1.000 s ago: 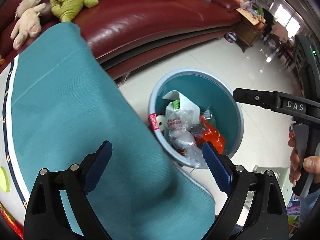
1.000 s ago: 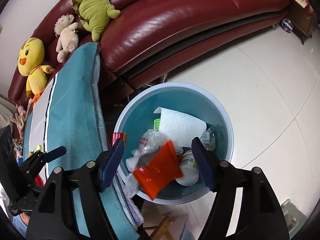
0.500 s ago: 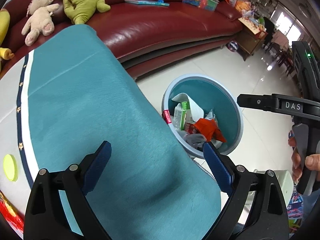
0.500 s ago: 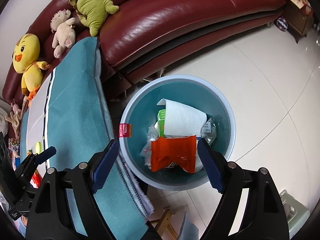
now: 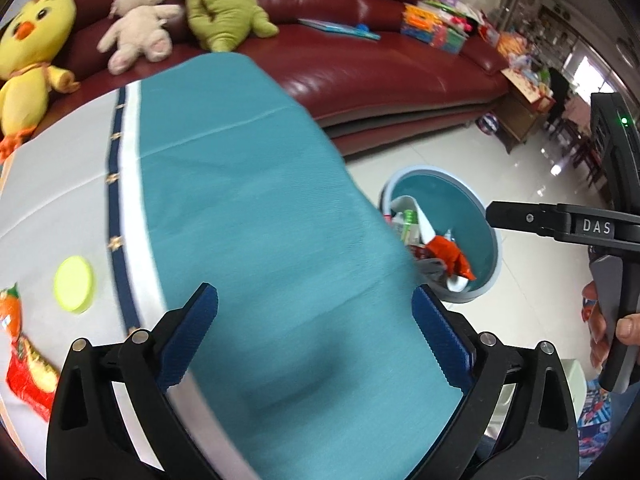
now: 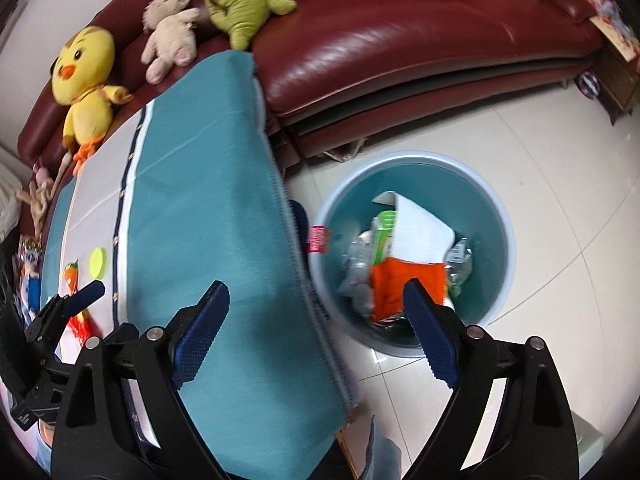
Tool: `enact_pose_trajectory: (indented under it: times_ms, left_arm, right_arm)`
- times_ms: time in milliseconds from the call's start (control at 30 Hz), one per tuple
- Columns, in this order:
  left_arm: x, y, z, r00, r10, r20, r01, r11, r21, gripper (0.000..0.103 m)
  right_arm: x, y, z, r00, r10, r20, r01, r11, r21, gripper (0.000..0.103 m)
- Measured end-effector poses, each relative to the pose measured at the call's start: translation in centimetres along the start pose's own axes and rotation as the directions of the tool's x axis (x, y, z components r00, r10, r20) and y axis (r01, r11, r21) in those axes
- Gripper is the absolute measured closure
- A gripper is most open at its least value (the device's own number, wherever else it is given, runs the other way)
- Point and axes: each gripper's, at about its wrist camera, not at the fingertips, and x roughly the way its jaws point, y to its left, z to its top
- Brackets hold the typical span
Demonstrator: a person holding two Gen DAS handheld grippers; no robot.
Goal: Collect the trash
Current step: 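Move both open tools from the bin back over the table, then grasp the red-yellow snack wrapper with the right tool and lift it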
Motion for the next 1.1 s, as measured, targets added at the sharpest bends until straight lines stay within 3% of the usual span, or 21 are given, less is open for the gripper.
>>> enact_pose_trajectory:
  times_ms: [333,633,833,1100]
  left_arm:
    - [-4.2,7.5,-3.7,0.995,0.091,0.033,-0.087,0.991,-0.098,0.005]
    - [-8.3,17.1,-8.7,0.977,0.211,0.021,-0.202,0.957,-0.209,0.005]
    - [-10.4,22.9,-12.5,0.962,0.273,-0.003,-0.263,0.926,-0.270,0.005]
    - [-12.2,28.4,-17.4,0.952,0.304,-0.031,-0.295,0.890,-0.346,0.005]
  right_arm:
    - [0.9,7.5,-1.4,0.998,0.043,-0.038,-0.047,0.991,-0.121,0.018]
    - [3.5,17.0,-3.6,0.989,0.077,-0.127,-0.109,0.958,-0.267,0.018]
    - [5.6,24.8,-5.6,0.977,0.092,-0.193,-0.164,0.900,-0.404,0.018]
    - [8.8,34.3,-9.3,0.955,0.085,-0.286,-0.240,0.787,-0.569,0.018]
